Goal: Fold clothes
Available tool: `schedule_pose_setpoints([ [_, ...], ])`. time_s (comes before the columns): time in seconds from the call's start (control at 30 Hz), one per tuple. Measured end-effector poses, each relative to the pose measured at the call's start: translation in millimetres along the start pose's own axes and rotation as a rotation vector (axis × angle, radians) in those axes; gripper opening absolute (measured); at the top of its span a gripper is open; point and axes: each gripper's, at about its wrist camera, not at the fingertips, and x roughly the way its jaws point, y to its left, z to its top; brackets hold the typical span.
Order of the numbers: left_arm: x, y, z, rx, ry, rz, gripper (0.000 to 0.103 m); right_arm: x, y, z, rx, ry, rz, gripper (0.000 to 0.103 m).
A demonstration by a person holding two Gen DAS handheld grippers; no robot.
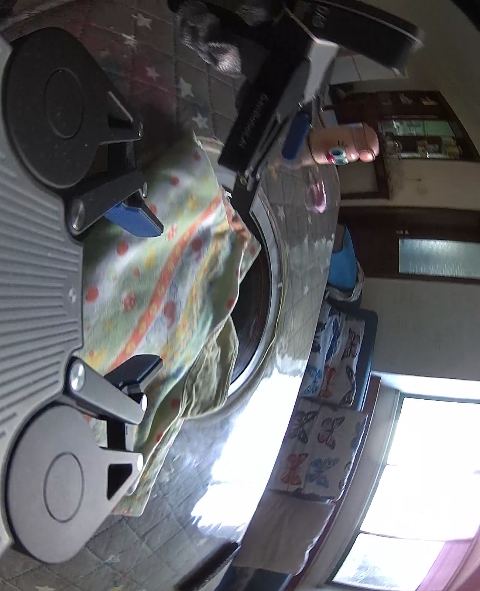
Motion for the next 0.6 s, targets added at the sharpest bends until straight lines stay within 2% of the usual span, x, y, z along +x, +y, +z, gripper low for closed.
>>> schedule_pose_setpoints([
  [0.23,-5.8,28.1,1.0,-0.103,0.013,0.047,0.103,-1.9,43.8,5.9,-0.148,-0.010,0.042,0.071],
  [0.37,-8.7,41.2,-1.4,-0.142,0.020,0.067,0.103,5.7,70.6,11.9,-0.250,-0.009,0.062,0.067],
  [0.43,-9.5,45.0,-3.2,-0.159,0.026,0.060,0.103,11.5,82.3,14.3,-0.297,-0.006,0.067,0.066],
  [0.6,-7.6,51.9,-6.3,-0.239,0.062,-0.001,0.103,31.2,106.8,16.7,-0.377,0.018,0.080,0.056],
])
